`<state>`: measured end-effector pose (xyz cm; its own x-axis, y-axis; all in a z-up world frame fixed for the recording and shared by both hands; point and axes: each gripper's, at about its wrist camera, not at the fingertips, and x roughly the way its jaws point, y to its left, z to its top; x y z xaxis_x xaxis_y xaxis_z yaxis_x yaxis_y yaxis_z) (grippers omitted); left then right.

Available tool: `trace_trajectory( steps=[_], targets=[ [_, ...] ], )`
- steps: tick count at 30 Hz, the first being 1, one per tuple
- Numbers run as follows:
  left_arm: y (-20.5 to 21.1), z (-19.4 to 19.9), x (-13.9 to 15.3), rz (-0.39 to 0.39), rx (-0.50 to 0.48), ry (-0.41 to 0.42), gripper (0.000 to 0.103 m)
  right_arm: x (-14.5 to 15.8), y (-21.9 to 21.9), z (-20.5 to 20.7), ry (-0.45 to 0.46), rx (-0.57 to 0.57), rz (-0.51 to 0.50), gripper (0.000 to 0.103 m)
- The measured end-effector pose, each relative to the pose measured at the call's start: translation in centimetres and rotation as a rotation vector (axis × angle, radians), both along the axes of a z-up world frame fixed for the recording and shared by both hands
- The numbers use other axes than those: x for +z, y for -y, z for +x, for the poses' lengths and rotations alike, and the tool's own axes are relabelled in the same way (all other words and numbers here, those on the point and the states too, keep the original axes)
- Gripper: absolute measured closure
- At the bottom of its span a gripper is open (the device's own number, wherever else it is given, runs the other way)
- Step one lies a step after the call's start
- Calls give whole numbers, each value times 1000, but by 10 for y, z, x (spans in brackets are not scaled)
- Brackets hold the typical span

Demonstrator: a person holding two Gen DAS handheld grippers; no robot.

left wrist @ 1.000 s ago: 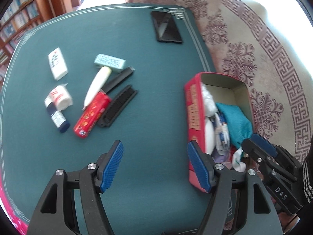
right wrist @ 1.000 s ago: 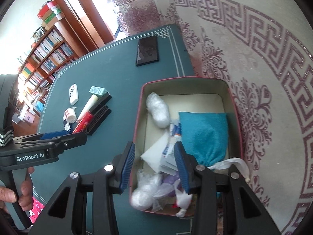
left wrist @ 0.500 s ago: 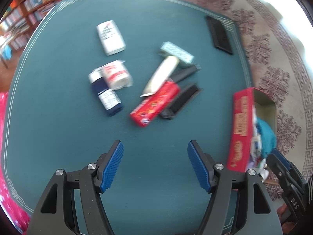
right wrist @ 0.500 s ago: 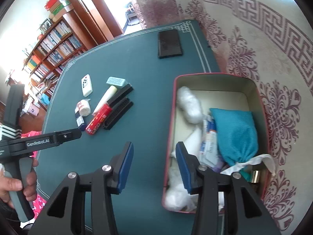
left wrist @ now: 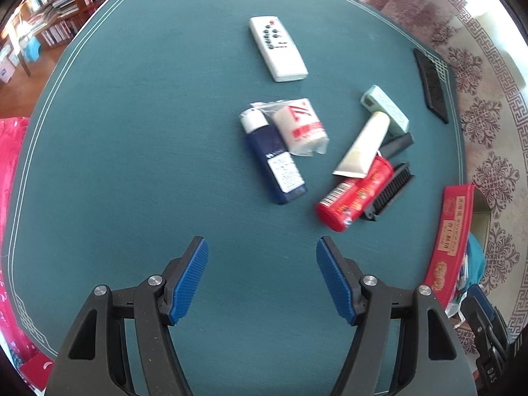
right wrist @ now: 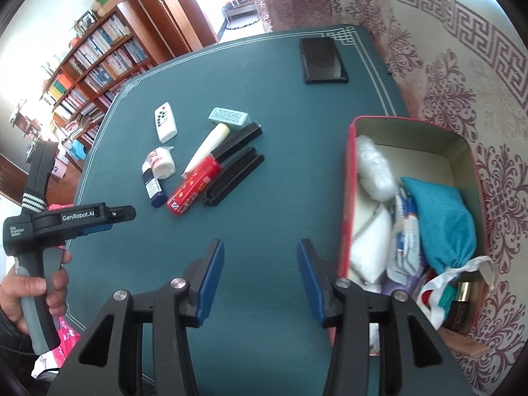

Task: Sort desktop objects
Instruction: 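Move both open tools back over the table toward the remaining items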

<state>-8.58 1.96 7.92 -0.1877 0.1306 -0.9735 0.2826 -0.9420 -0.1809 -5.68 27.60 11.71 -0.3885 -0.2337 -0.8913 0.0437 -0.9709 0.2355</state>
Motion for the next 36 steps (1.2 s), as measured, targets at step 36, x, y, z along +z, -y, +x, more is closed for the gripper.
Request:
trace_trajectory(
  steps=[36],
  targets=[
    [-9,-79,-52,-2,-167,3,32,-41,96,-71,141,-9,-50,52]
  ],
)
